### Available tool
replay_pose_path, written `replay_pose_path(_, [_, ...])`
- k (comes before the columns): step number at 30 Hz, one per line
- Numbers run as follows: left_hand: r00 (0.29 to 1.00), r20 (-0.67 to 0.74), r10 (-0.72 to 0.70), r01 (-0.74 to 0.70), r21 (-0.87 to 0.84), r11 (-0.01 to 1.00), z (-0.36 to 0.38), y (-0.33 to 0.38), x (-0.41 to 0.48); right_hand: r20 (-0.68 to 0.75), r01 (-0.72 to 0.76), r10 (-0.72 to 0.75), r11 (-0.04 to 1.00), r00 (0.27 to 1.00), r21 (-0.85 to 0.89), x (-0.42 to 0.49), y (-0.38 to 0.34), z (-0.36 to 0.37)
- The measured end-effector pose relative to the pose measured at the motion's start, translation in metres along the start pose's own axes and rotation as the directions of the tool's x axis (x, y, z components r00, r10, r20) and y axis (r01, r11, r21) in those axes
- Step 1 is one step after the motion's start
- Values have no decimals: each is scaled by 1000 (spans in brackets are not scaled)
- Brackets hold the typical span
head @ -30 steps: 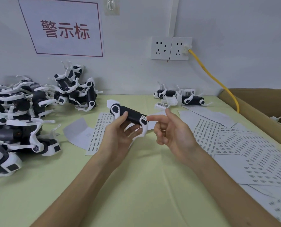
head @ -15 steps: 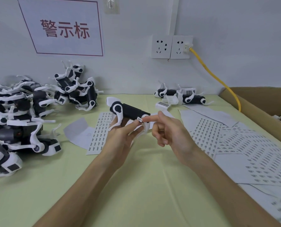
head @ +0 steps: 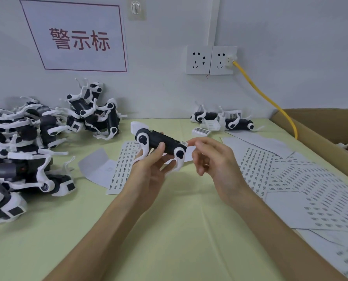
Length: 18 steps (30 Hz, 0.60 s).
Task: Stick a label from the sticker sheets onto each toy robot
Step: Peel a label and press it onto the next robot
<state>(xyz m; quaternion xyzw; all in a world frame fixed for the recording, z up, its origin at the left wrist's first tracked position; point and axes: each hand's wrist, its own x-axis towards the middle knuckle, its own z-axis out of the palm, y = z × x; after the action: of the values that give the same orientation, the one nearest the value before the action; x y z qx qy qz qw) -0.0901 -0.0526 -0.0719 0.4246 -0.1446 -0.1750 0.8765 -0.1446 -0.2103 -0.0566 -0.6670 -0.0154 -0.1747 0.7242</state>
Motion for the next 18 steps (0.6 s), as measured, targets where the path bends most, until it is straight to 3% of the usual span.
replay_pose_path(8, [994, 106, 3, -9, 58, 998, 0, -1, -2, -84, 28, -23, 997, 996, 70, 1, -3, -4])
replay_pose_path(12, [986, 168, -11, 11, -3, 1000, 0, 2, -4, -107, 9, 3, 993, 994, 114, 2, -4, -4])
replay_pose_path(18, [990, 138, -44, 48, -26, 999, -2, 0, 0, -115, 44, -35, 995, 993, 84, 2, -2, -6])
